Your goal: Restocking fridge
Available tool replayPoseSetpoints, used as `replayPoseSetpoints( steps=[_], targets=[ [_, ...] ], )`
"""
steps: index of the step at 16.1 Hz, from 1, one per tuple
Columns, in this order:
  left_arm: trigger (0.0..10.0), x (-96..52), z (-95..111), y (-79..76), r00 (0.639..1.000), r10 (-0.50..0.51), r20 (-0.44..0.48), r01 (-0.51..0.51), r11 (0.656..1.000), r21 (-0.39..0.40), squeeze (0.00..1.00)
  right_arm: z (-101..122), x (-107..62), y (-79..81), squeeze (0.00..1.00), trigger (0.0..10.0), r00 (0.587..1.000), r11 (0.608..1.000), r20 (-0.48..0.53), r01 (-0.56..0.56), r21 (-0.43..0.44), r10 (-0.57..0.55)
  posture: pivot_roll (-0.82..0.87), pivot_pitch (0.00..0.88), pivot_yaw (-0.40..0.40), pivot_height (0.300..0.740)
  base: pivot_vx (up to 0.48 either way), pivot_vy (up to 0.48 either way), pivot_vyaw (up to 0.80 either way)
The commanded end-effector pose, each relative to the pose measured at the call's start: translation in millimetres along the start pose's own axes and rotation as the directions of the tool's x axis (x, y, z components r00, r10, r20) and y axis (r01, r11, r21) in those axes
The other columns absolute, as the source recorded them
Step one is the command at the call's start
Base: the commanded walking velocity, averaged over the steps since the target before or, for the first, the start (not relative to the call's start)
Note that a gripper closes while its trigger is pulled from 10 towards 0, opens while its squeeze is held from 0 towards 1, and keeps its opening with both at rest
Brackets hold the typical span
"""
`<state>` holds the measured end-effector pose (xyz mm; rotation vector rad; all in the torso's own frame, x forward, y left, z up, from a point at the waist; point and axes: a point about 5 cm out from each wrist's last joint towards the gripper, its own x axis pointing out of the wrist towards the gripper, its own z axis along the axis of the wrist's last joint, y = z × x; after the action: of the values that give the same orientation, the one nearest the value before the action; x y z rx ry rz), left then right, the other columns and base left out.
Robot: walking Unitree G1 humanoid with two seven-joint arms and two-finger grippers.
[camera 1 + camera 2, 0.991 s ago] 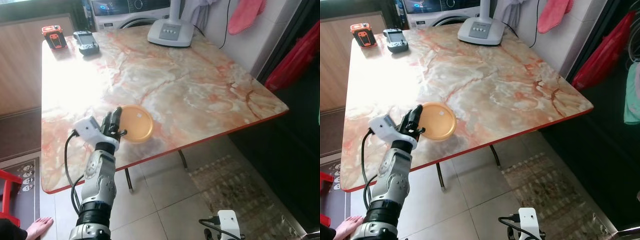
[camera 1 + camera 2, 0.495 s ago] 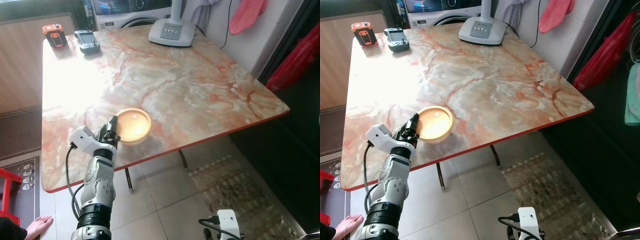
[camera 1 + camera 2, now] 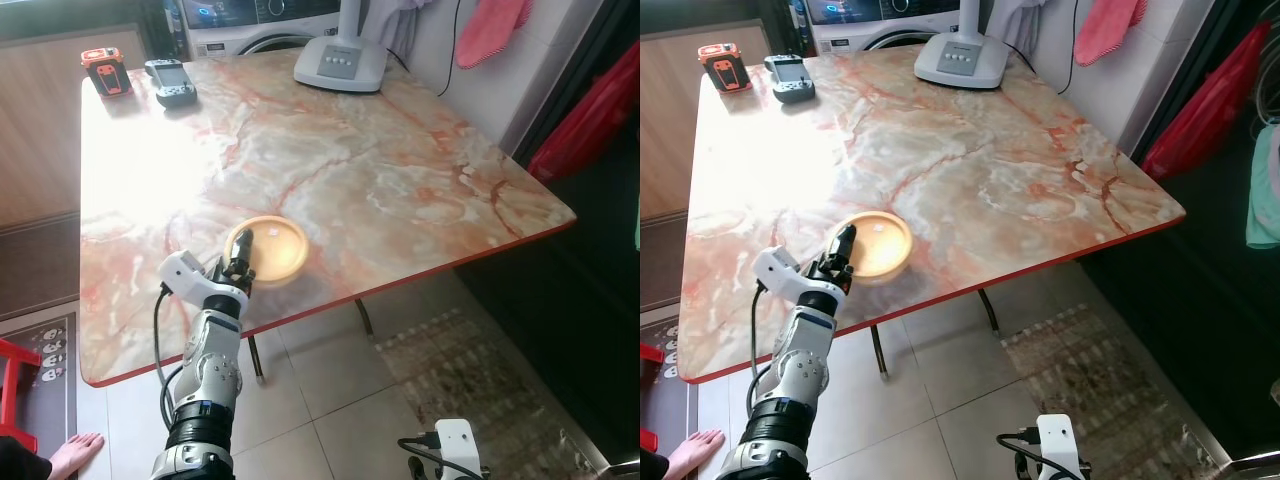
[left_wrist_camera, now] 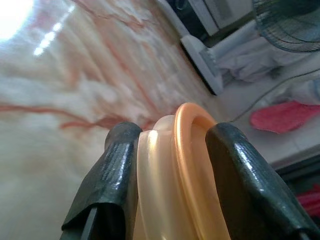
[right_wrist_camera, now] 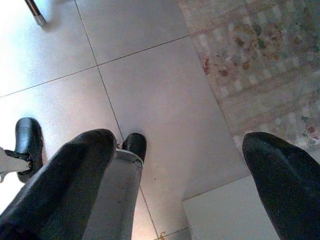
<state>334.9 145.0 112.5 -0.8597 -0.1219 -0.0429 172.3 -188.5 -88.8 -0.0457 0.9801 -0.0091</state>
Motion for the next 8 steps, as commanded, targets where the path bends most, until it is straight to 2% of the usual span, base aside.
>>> replayPoseSetpoints(
  steps=[1, 2, 3, 4, 5, 8],
  targets=[
    [10.0, 2.3, -5.2, -5.8, 0.999, -0.031, -0.026, 0.03, 0.999, -0.012, 0.0, -3.7, -0.9, -3.0, 0.0, 10.0, 1.0, 1.0, -0.008, 0.01, -0.007, -0.01, 0.03, 0.103, -0.076, 0.74, 0.0, 0.0, 0.0],
    [10.0, 3.1, -6.1, -7.4, 0.999, -0.037, -0.03, 0.036, 0.999, -0.017, 0.94, -3.6, -0.9, -3.0, 0.0, 10.0, 1.0, 1.0, -0.008, 0.01, -0.008, -0.01, 0.03, 0.103, -0.076, 0.74, 0.0, 0.0, 0.0],
    [10.0, 4.5, -7.6, -8.5, 0.999, -0.037, -0.036, 0.036, 0.999, -0.017, 1.0, -3.7, -1.0, -2.9, 0.0, 10.0, 1.0, 1.0, -0.008, 0.011, -0.007, -0.011, 0.03, 0.103, -0.076, 0.74, 0.0, 0.0, 0.0],
    [10.0, 5.1, -9.0, -8.6, 0.999, -0.034, -0.042, 0.034, 0.999, -0.014, 0.95, -3.8, -1.0, -3.0, 0.0, 10.0, 1.0, 1.0, -0.008, 0.01, -0.007, -0.01, 0.03, 0.103, -0.075, 0.74, 0.0, 0.0, 0.0],
    [10.0, 6.0, -11.6, -9.1, 0.998, -0.036, -0.056, 0.036, 0.999, -0.005, 0.0, -3.8, -1.0, -3.0, 0.0, 10.0, 1.0, 1.0, -0.007, 0.01, -0.007, -0.01, 0.03, 0.104, -0.075, 0.74, 0.0, 0.0, 0.0],
    [10.0, 7.3, -14.1, -9.1, 0.997, -0.038, -0.066, 0.037, 0.999, -0.01, 0.0, -3.6, -1.0, -2.9, 0.0, 10.0, 1.0, 1.0, -0.006, 0.01, -0.008, -0.01, 0.03, 0.105, -0.074, 0.74, 0.0, 0.0, 0.0]
  ],
)
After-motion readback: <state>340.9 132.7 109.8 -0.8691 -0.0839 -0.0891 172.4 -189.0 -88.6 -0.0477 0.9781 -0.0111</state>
